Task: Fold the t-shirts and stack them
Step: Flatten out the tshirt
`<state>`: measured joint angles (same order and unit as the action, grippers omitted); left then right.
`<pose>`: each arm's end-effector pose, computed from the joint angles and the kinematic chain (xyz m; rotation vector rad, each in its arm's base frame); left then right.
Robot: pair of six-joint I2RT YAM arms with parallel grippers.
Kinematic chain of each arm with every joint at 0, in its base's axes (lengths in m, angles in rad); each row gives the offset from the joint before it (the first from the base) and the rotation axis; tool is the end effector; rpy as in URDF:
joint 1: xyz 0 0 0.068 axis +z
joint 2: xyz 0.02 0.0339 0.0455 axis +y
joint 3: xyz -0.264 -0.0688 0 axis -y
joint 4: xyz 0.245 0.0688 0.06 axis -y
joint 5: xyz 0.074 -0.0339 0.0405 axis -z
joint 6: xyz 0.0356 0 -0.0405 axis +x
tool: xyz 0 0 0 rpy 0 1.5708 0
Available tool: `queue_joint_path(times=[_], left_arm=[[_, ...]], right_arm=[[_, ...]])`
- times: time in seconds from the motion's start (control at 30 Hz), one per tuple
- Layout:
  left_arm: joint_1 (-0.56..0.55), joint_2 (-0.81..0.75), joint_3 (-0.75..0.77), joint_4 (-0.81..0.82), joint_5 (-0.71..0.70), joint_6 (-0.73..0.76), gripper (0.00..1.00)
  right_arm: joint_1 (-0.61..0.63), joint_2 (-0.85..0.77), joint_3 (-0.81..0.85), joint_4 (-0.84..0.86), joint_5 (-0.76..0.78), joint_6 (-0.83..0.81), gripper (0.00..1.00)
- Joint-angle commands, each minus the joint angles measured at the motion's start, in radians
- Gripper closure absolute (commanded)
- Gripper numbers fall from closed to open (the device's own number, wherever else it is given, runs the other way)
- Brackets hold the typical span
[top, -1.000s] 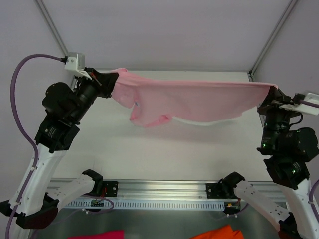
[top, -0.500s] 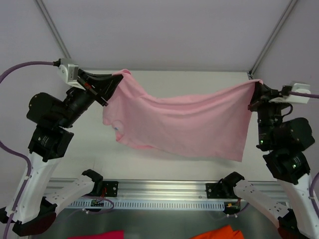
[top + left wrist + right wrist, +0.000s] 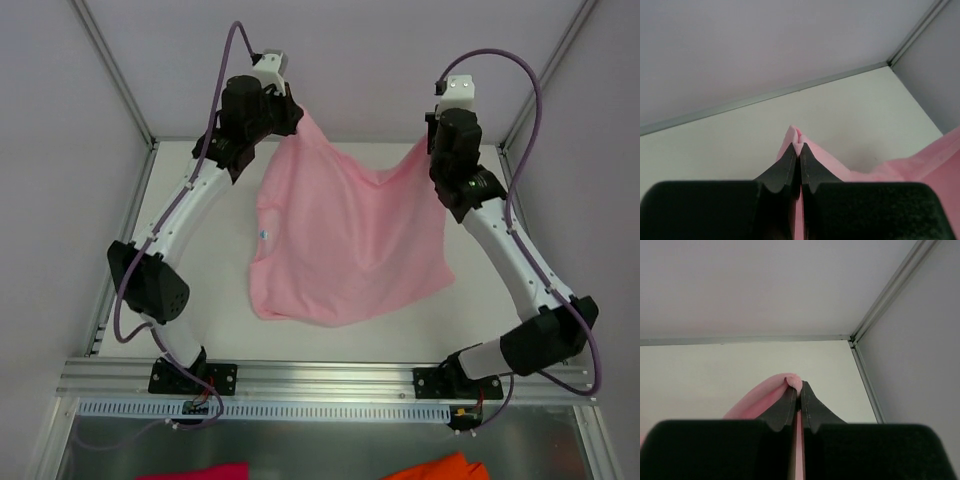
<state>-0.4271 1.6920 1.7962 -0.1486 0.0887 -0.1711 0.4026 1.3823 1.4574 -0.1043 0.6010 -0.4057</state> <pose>0.3616 -0.1680 0.4559 0.2784 1.6175 -0.5317 0.2965 0.1044 0.4480 -0.1803 1.6058 -0.4818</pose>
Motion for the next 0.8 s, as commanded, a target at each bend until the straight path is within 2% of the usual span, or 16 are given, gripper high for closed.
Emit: queue_joint_path(times=[0.0,0.1,0.2,0.3,0.6,0.77], left_arm=[[0.042,0.064,0.164,0.007,-0.006,-0.030,1.00],[0.047,0.077,0.201,0.049,-0.007,-0.031,1.00],[0.036,0.042,0.221,0.075,0.000,-0.022,1.00],[-0.008,-0.023,0.247,0.026,0.006,0.007,1.00],[-0.235,-0.420,-0.124,0.096,-0.037,0.110,1.00],[-0.408,-0.575,-0.208,0.083,-0.026,0.162,1.00]], right_arm=[[-0.028,0.059,0.161,0.084,-0.061,-0.024,0.99],[-0.030,0.066,0.169,0.167,-0.079,-0.076,0.99],[-0.030,-0.026,0.124,0.232,-0.115,-0.111,0.99],[-0.022,-0.150,0.089,0.221,-0.148,-0.116,0.99],[0.022,-0.609,-0.081,0.109,-0.219,-0.062,0.99],[0.022,-0.772,-0.132,-0.003,-0.237,-0.030,0.99]])
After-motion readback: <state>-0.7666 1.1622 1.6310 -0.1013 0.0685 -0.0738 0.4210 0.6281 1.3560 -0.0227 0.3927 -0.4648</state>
